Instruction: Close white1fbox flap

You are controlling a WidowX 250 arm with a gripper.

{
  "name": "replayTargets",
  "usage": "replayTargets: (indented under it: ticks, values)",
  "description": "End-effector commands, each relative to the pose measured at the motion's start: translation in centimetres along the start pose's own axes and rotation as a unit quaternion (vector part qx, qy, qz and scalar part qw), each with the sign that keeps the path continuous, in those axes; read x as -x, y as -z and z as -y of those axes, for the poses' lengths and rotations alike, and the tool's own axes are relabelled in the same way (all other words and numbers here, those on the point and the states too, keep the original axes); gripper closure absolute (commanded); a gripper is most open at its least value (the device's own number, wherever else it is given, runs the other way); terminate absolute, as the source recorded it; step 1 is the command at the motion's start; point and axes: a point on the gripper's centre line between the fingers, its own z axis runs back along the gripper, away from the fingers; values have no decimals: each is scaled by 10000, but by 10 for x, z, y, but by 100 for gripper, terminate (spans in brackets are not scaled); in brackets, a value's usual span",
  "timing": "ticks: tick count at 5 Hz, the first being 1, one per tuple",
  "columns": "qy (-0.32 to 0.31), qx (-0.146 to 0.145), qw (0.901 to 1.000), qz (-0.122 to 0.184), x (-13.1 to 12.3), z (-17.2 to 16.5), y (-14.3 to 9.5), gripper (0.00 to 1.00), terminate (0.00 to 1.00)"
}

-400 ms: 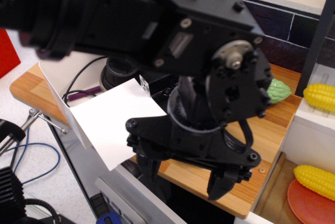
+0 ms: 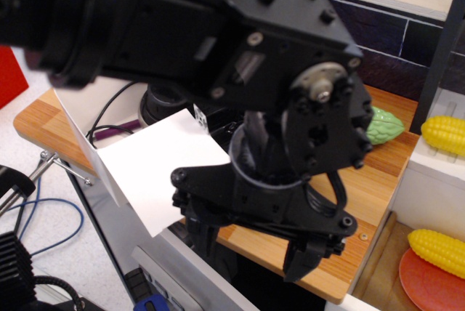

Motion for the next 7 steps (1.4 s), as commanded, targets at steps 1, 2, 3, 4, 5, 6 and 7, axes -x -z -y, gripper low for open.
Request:
replayTargets:
  ticks: [1, 2, 3, 4, 5, 6, 7]
  values:
    - [-299, 188, 9989, 315, 2, 14, 15, 0, 0]
    - [-138, 32, 9981, 600, 0, 13, 26, 0, 0]
    - [20, -12, 9975, 710, -9, 6, 29, 0, 0]
    - [349, -271, 9951, 882, -19, -3, 29, 0, 0]
    - [606, -473, 9931, 882, -25, -12, 24, 0, 0]
    - [921, -923, 9869, 951, -31, -20, 13, 0, 0]
    - [1208, -1486, 9751, 1117, -35, -22, 0, 0, 0]
